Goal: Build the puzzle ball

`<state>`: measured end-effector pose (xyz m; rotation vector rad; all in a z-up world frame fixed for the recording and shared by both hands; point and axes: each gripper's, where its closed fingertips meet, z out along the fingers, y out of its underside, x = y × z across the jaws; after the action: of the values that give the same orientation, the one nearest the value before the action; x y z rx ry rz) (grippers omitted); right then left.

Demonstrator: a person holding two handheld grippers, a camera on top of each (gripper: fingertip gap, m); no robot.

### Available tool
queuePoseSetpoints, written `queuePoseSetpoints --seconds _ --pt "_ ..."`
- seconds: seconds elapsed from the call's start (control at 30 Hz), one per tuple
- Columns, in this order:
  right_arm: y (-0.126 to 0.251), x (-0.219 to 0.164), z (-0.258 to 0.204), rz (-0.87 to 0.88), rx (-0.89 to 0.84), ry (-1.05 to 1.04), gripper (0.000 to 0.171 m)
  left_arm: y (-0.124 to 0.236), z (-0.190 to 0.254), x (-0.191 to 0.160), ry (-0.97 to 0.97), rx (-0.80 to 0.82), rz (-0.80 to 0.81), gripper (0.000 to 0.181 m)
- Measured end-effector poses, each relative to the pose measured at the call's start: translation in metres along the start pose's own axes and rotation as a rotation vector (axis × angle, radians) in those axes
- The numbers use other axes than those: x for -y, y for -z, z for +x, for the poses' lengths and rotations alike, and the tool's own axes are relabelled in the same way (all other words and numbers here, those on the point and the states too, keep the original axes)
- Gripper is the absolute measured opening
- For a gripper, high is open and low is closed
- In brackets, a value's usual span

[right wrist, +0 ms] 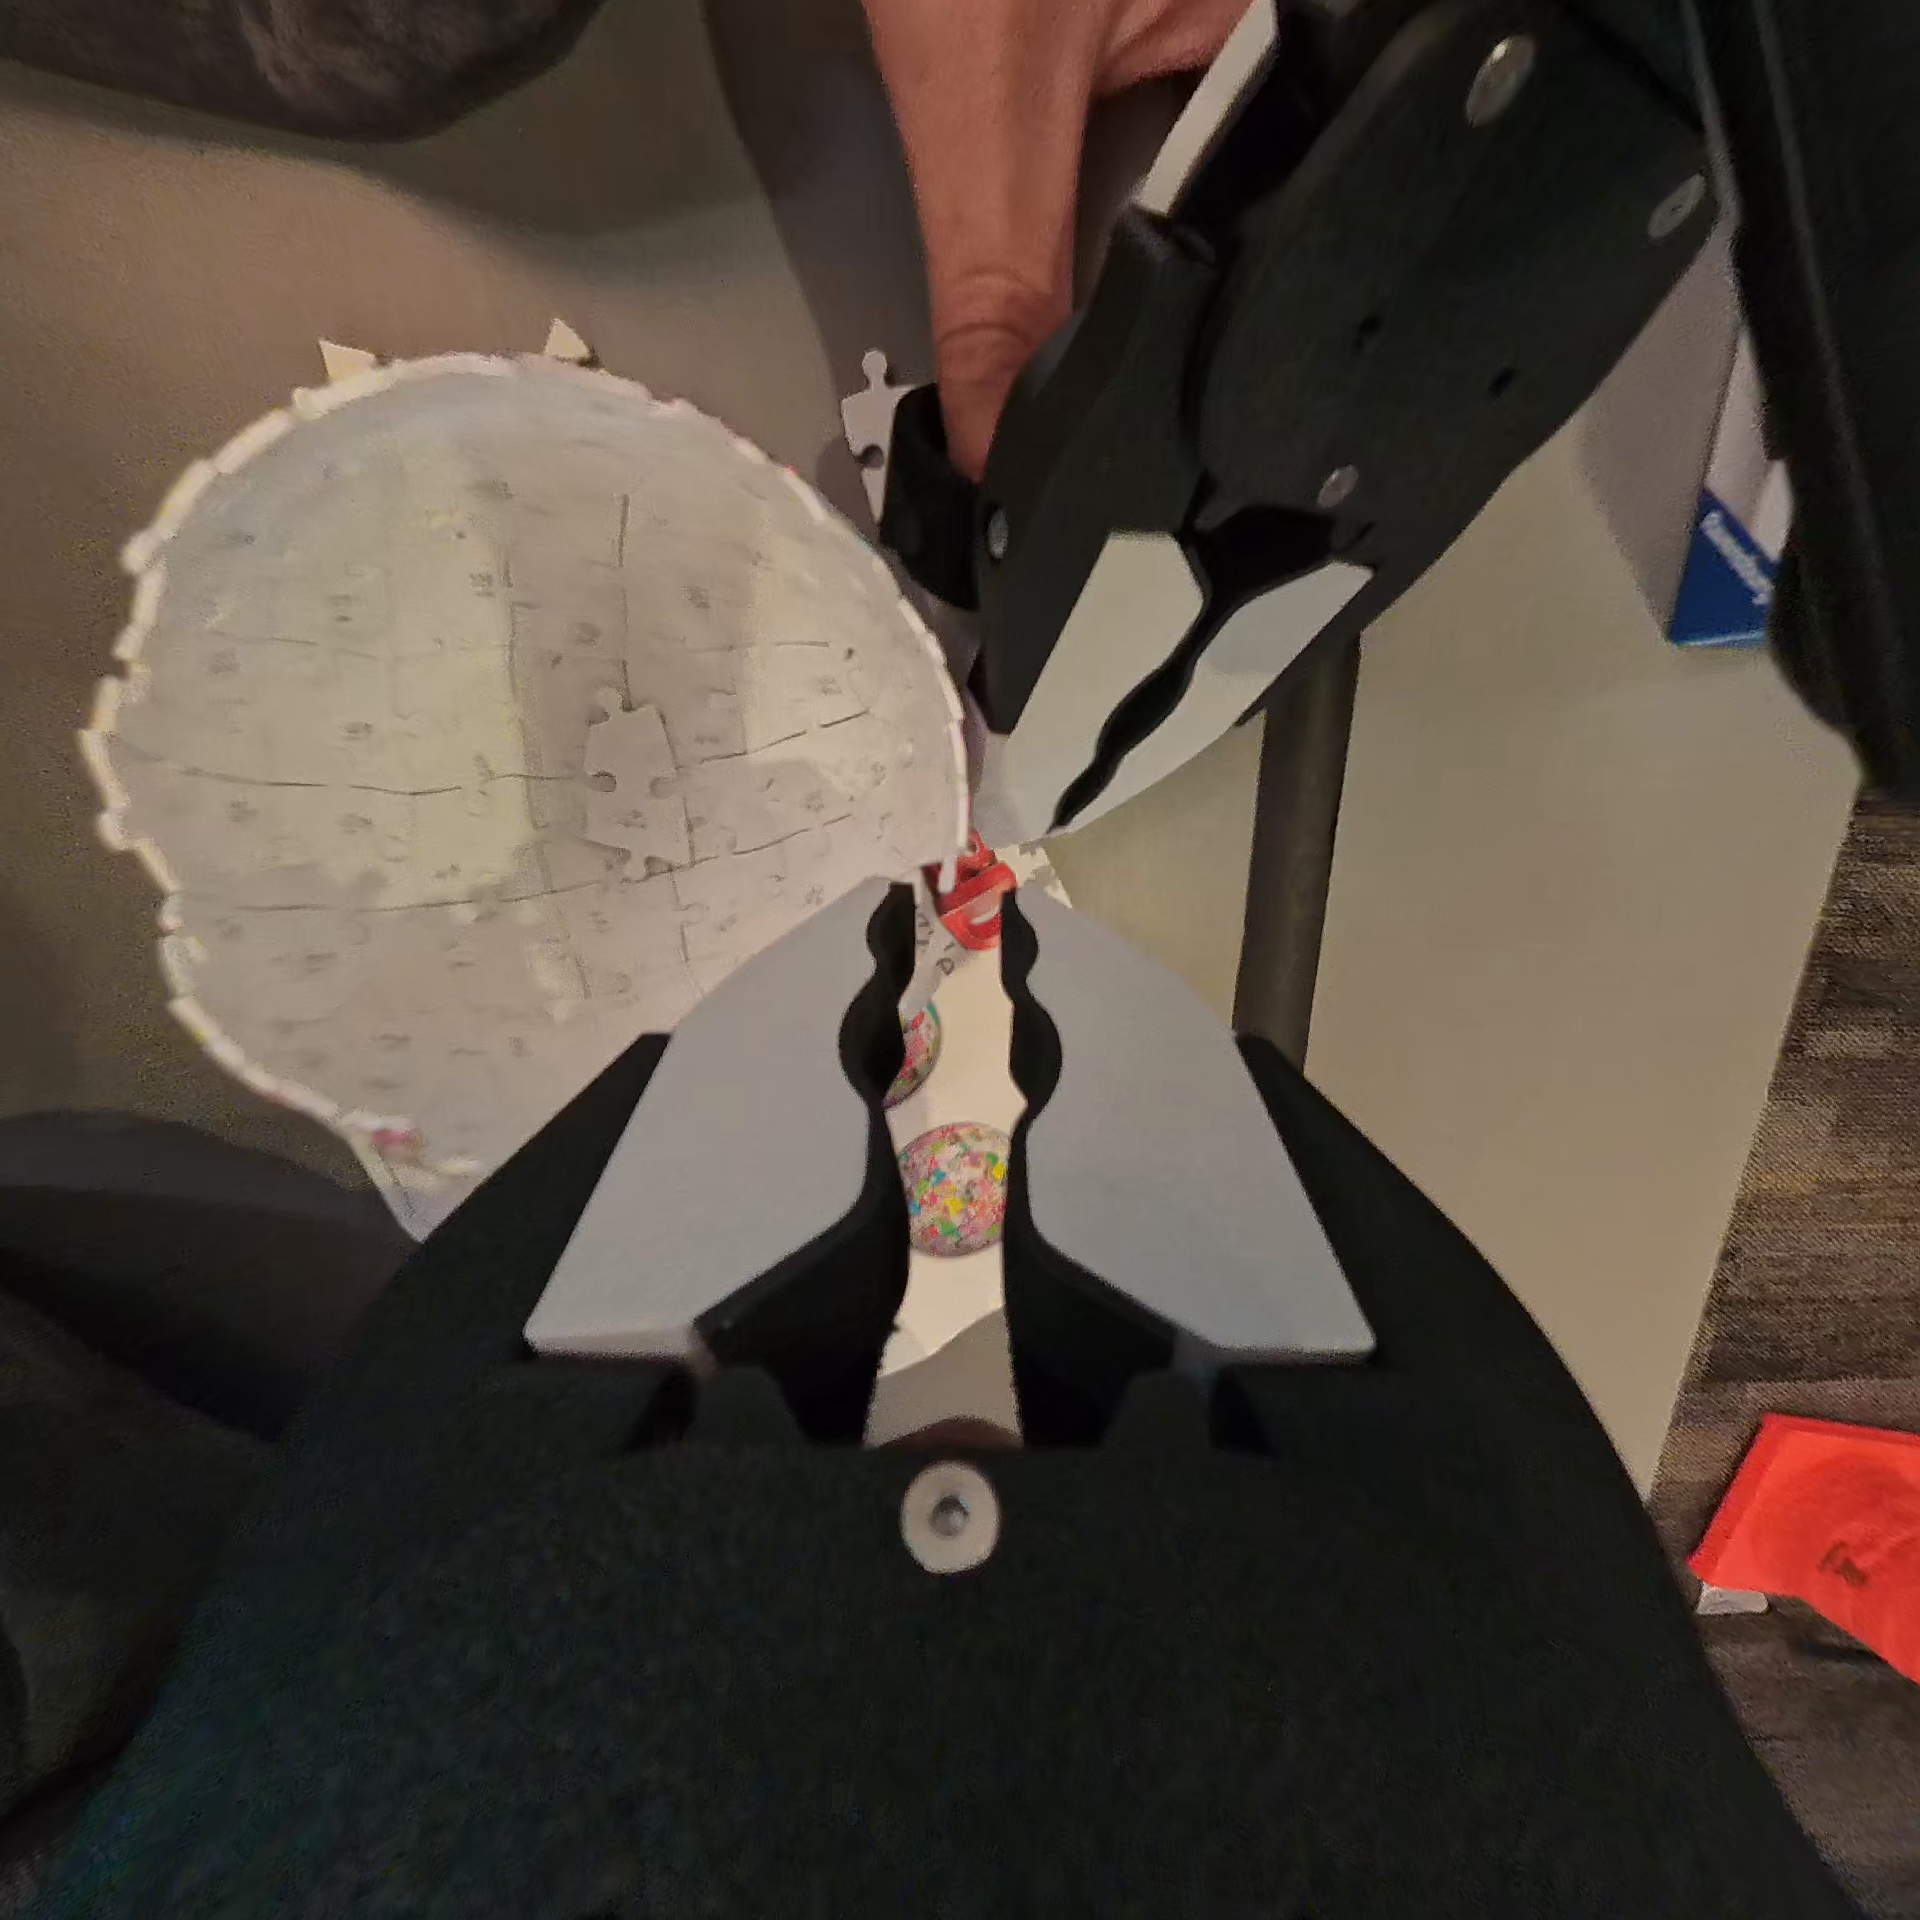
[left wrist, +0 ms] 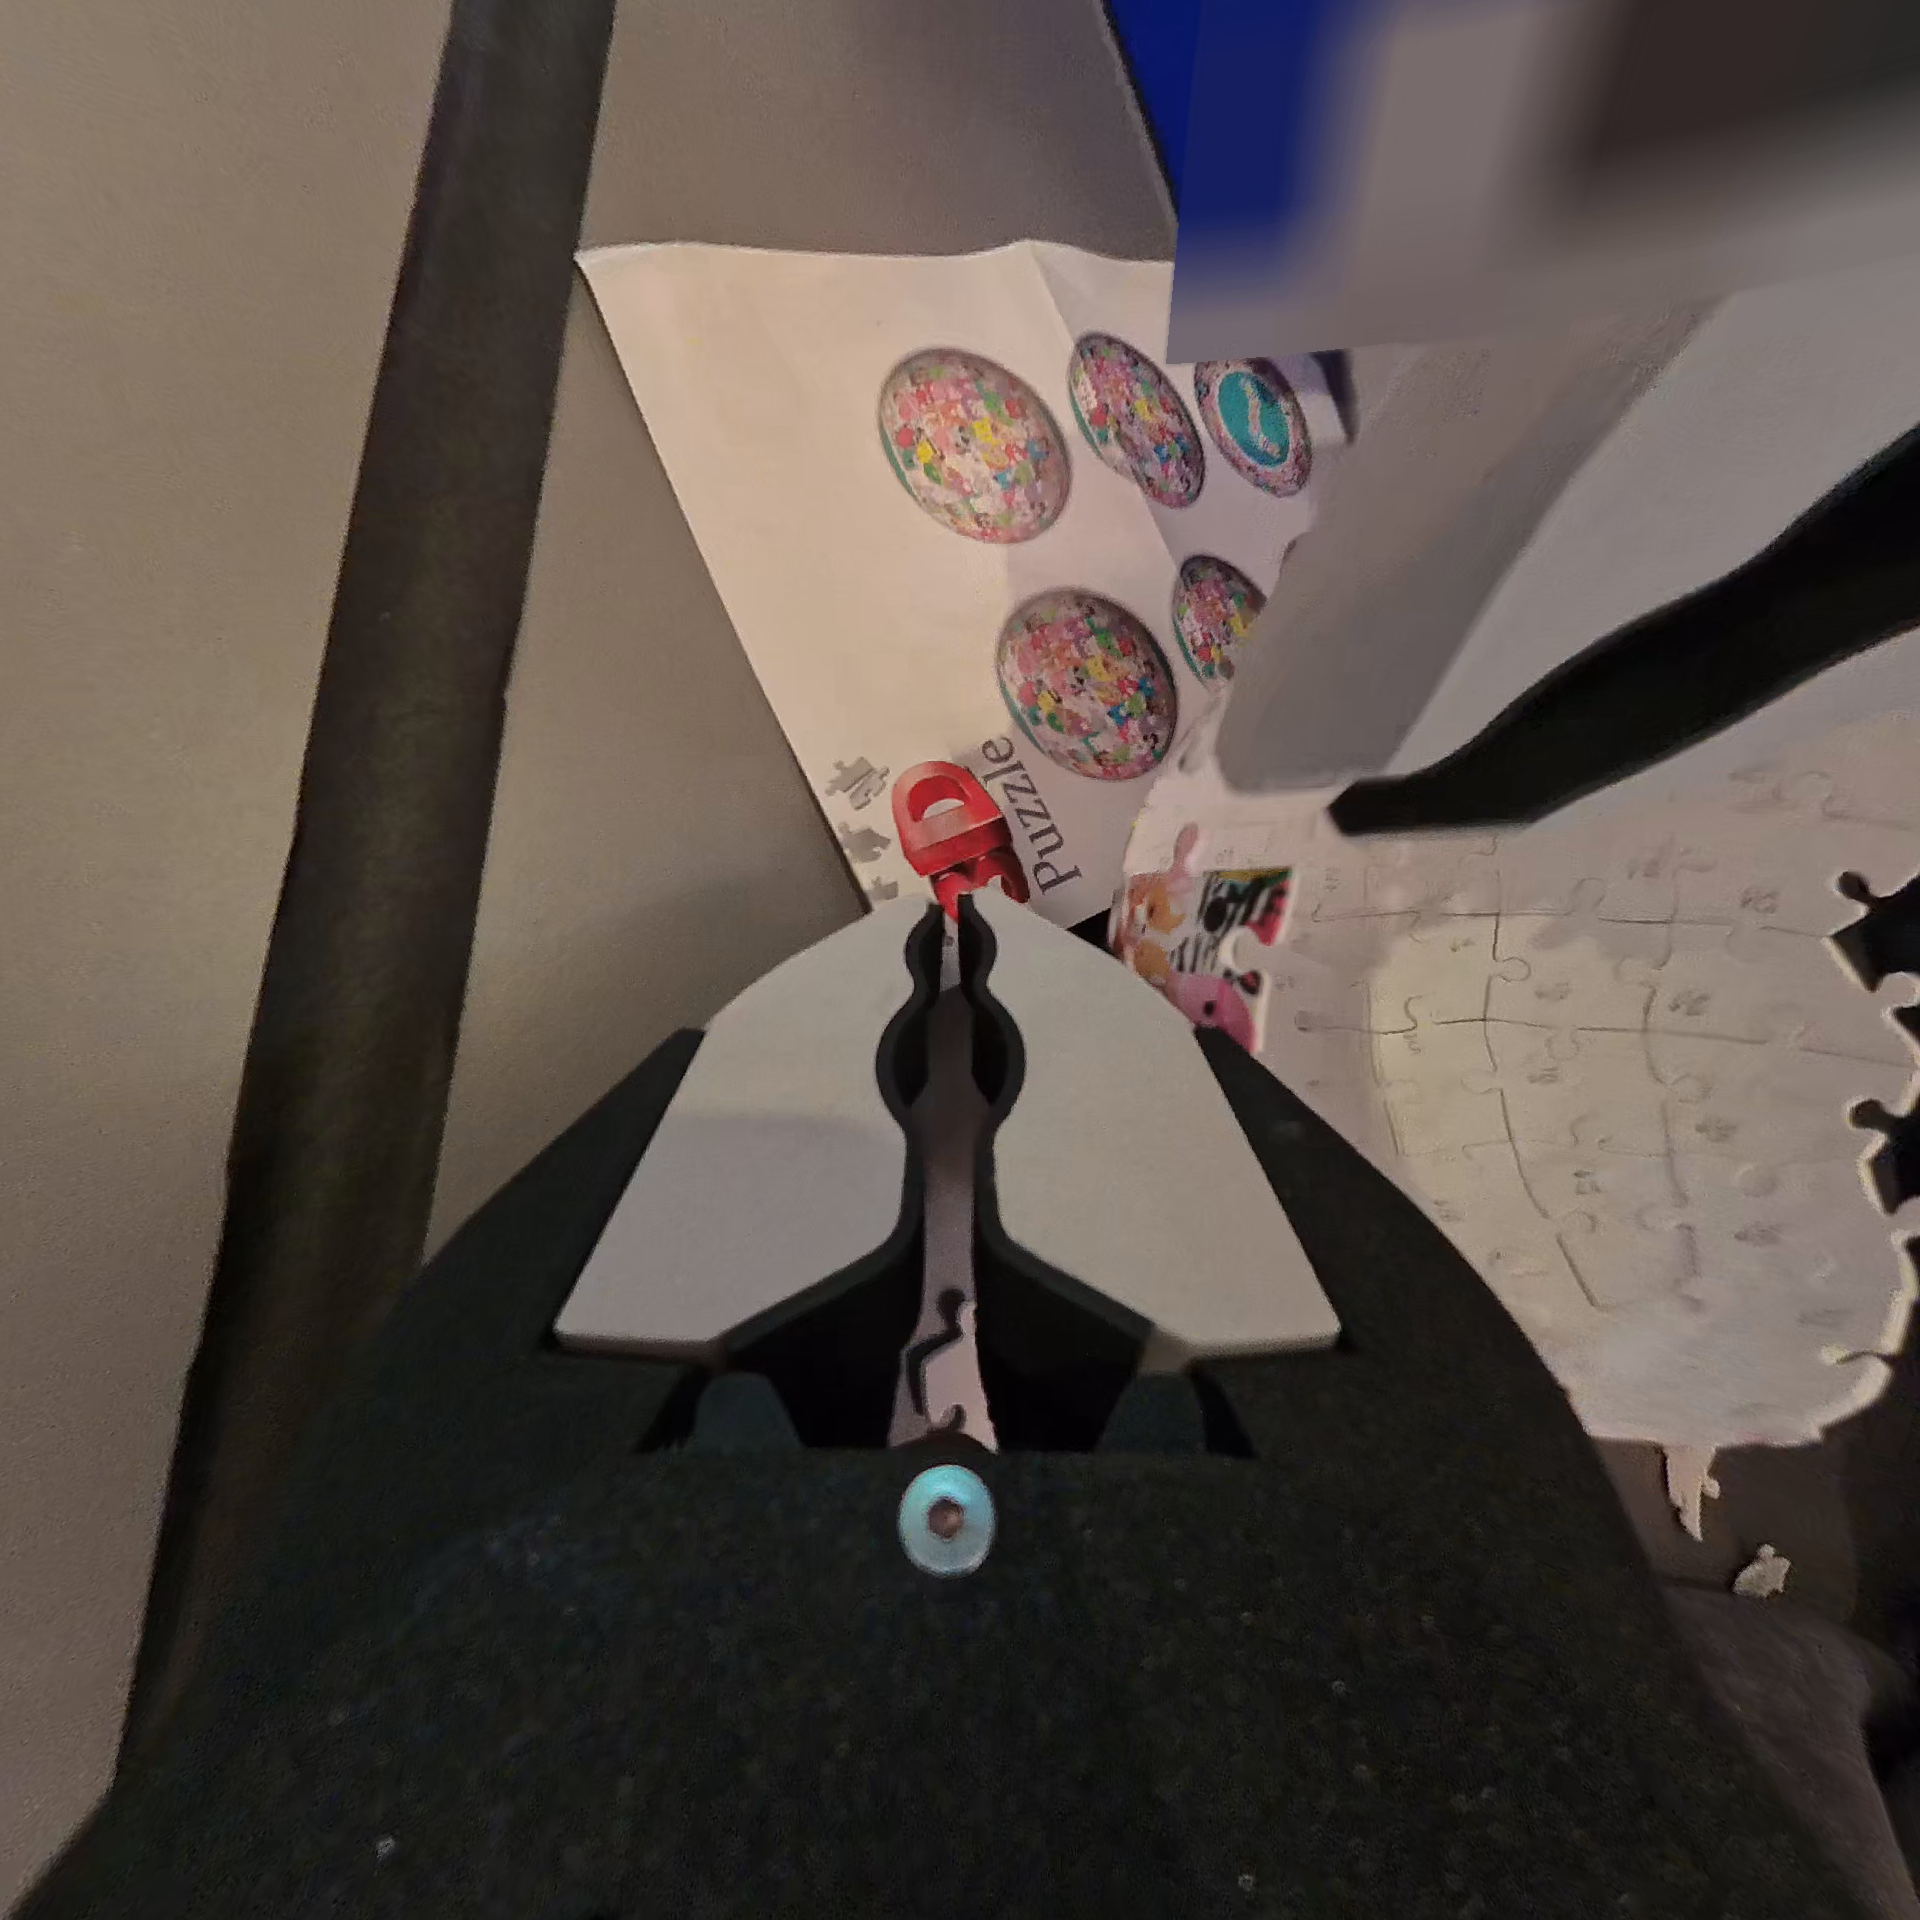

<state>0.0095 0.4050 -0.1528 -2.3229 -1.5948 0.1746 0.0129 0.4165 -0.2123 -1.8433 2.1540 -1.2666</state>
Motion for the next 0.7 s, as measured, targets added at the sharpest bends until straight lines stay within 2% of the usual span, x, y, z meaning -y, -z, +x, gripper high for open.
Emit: queuePoseSetpoints --seconds 0.17,0.4,0.47,0.6,0.7 --pt "0.041 0.007 0.0 0.068 -0.124 0.003 0.017 0.021 -0.002 0.015 -0.008 0.058 0.091 0.004" --pt "0.114 0.032 0.0 0.351 -0.283 -0.023 0.021 0.087 0.003 0.051 -0.039 0.265 0.302 0.013" --pt "0.131 0.042 -0.006 0.448 -0.306 -0.026 0.021 0.105 0.015 0.056 -0.042 0.326 0.356 0.022" --pt "0.153 0.047 -0.02 0.493 -0.434 -0.081 0.031 0.142 0.046 0.058 -0.093 0.507 0.493 0.044" --pt "0.157 0.045 -0.047 0.522 -0.474 -0.09 0.036 0.156 0.079 0.044 -0.079 0.533 0.56 0.044"
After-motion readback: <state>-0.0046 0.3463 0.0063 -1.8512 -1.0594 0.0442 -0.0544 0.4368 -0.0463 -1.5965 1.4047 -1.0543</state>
